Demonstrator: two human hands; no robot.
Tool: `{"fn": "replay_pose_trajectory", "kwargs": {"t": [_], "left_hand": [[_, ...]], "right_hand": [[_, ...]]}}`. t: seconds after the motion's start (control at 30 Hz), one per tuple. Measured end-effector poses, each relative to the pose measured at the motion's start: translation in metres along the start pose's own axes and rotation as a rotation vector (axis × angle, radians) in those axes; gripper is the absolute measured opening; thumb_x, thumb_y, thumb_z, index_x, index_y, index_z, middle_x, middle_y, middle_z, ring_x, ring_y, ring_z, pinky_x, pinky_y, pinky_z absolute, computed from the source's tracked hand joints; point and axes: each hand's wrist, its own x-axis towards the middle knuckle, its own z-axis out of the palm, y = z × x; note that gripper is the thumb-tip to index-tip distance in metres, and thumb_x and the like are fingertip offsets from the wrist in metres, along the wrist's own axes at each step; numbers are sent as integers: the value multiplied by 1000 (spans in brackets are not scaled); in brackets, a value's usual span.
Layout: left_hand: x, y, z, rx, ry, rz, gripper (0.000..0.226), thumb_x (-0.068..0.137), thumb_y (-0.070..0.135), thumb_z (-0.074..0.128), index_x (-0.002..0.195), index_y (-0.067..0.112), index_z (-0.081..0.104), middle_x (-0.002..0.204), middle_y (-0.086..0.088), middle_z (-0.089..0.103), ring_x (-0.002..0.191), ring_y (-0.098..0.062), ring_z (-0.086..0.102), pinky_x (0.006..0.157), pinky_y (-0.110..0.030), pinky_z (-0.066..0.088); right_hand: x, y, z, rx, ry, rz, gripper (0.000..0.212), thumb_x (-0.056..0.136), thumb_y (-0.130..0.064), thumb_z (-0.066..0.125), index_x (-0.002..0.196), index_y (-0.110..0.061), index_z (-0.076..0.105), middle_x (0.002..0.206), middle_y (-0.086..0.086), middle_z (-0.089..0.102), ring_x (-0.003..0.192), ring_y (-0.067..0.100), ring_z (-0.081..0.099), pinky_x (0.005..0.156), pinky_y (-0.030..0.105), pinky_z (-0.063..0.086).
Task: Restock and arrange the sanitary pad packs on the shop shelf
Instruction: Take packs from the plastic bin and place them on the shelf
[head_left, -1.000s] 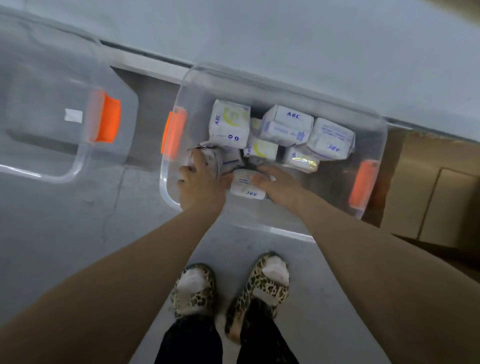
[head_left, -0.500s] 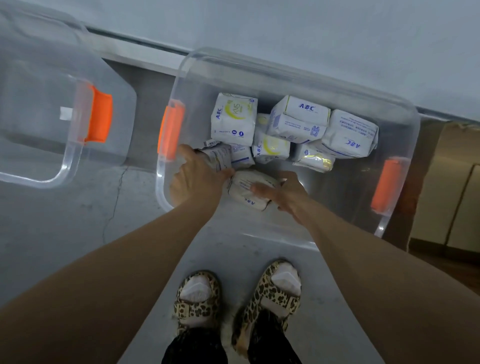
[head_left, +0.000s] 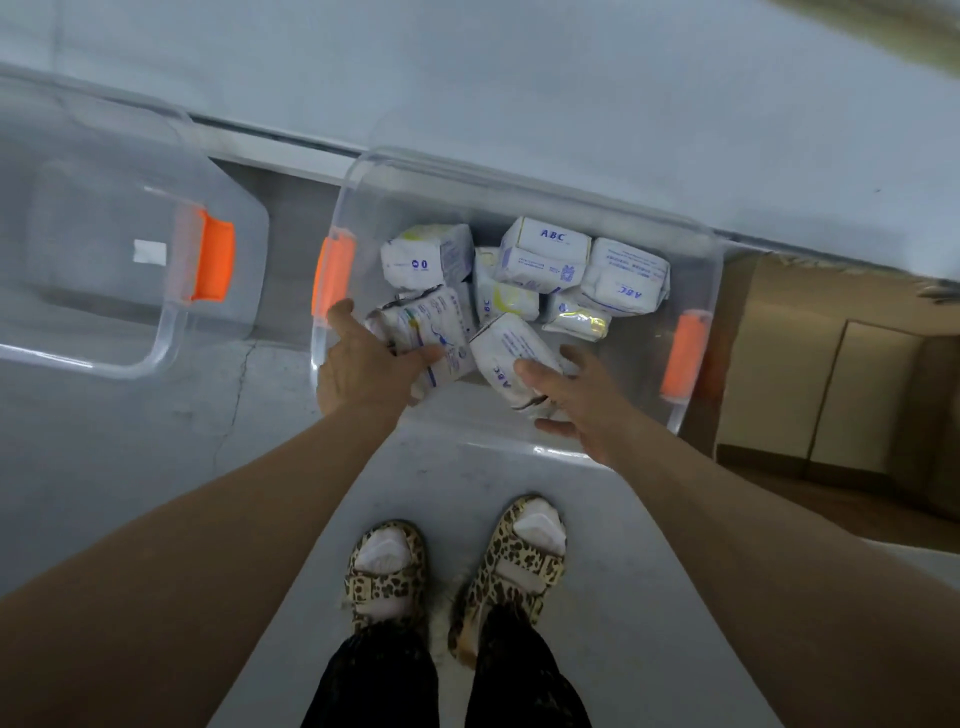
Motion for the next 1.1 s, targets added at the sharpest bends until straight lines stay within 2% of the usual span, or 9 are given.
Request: {"fn": "replay_pose_trajectory", "kwargs": {"t": [0.13,0.23,0.3,0.43,0.53,0.67,0.83,0.97,1.1], "left_hand": [[-25,11,-35,-202,-84,-36,117,64,52,89,155,23,21,130,-7,61,117,-30,60,96,-43,51],[-35,12,-58,-285,-123,-31,126,34,79,86,142,26,46,125,1,67,108,-23,67,91,-47,58],[-42,13,-73,-357,-164,-28,120,29,78,87,133,26,56,117,2,71,101,-21,70,85,-46,60],[-107,62,-136,-566,-279,-20,76,58,37,95,124,18,61,111,-2,72,95,-19,72,70,-35,62],[-146,90,-177,-670,-341,13,33,82,16,81,103,23,58,98,6,71,83,-11,70,62,-28,57],[-196,130,-244,-764,-432,62,49,77,21,85,115,26,53,121,0,70,107,-19,69,75,-45,61],[-278,185,-332,-776,-541,210,57,78,25,83,124,20,50,116,-9,72,105,-25,70,74,-44,61],[-345,229,-389,-712,-626,360,49,86,29,76,130,18,59,112,-3,75,102,-19,71,75,-37,60],[-406,279,-424,-728,-652,462,37,85,28,77,118,18,67,112,-5,75,104,-19,69,88,-42,57]], "right_hand": [[-49,-15,-5,185,-34,-68,50,85,-36,79,130,-28,57,127,5,66,109,25,70,86,45,61],[-94,-33,-2,281,-51,-65,39,92,-37,71,128,-25,63,123,4,72,108,22,70,88,41,60],[-128,-47,-1,347,-52,-44,38,95,-38,67,128,-21,65,119,4,74,108,22,70,89,40,59],[-206,-76,-1,460,-60,-57,38,96,-44,62,124,-18,67,113,4,76,101,18,73,83,35,60],[-271,-98,-2,536,-64,-72,14,95,-36,67,98,-24,75,106,7,77,102,24,71,92,42,57],[-359,-126,-4,537,-35,-96,38,86,-24,78,120,-10,70,116,12,74,97,26,74,72,38,62],[-476,-157,-4,587,-35,-213,29,88,-15,74,115,-6,69,114,14,73,98,29,71,65,39,63],[-558,-188,-4,548,-34,-412,31,87,-15,74,114,-2,67,101,13,76,90,25,74,73,38,64],[-624,-219,-19,528,53,-641,49,82,-18,79,125,-4,60,114,15,72,93,23,74,78,34,62]]}}
